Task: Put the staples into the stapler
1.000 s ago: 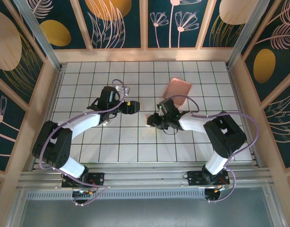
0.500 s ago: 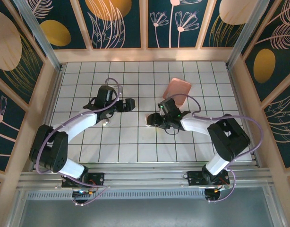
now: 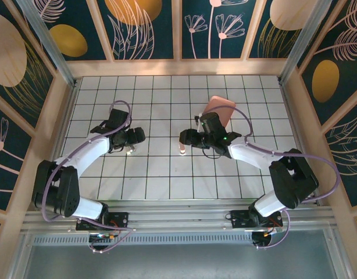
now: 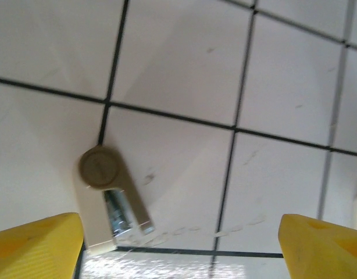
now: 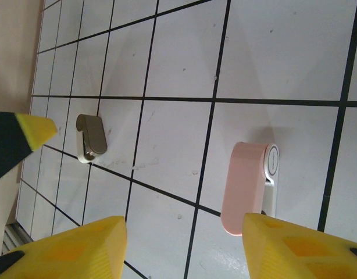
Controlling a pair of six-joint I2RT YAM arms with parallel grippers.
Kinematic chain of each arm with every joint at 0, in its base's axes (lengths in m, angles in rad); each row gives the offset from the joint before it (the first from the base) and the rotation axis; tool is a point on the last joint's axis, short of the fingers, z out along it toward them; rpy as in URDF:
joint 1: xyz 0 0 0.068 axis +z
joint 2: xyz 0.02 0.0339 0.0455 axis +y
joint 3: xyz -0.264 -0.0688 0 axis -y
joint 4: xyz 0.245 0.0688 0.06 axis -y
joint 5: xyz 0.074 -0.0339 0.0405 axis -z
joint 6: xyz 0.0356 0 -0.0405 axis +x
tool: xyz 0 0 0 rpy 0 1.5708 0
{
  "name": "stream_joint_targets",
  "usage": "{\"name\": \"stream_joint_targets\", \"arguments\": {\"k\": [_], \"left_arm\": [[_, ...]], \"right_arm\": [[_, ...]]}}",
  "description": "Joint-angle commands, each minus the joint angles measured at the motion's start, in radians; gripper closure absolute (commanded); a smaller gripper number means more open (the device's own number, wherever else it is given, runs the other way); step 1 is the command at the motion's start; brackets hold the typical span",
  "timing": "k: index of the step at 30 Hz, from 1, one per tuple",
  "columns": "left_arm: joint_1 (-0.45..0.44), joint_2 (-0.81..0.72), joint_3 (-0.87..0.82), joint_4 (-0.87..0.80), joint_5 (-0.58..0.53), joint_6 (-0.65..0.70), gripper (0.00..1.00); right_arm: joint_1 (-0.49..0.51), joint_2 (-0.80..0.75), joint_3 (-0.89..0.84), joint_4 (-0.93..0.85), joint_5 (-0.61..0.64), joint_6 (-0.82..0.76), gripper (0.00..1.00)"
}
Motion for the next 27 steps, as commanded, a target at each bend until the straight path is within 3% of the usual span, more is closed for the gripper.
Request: {"name": "stream_joint_targets", "arguments": {"k": [1, 8, 20, 27], "left_arm": [[0.005, 0.059, 0.025, -0.087, -0.062, -0.01, 0.15], [0.011, 0.159, 0.041, -0.092, -0.097, 0.004, 0.2], [0.011, 0.226, 0.039, -0.048, -0.104, 0.044, 0.5], [0.01, 0.189, 0.045, -0.048, -0.093, 0.074, 0.62]], "right_arm": [[-0.004, -0.015, 0.012, -0.013, 0.013, -0.019, 0.45], [-0.004, -0.033, -0.004, -0.012, 0.02, -0.016, 0.45], [-0.006, -0.07, -0.025, -0.011, 0.036, -0.015, 0.47], [-0.008, -0.089, -0.049, 0.044, 0.039, 0.001, 0.47]]}}
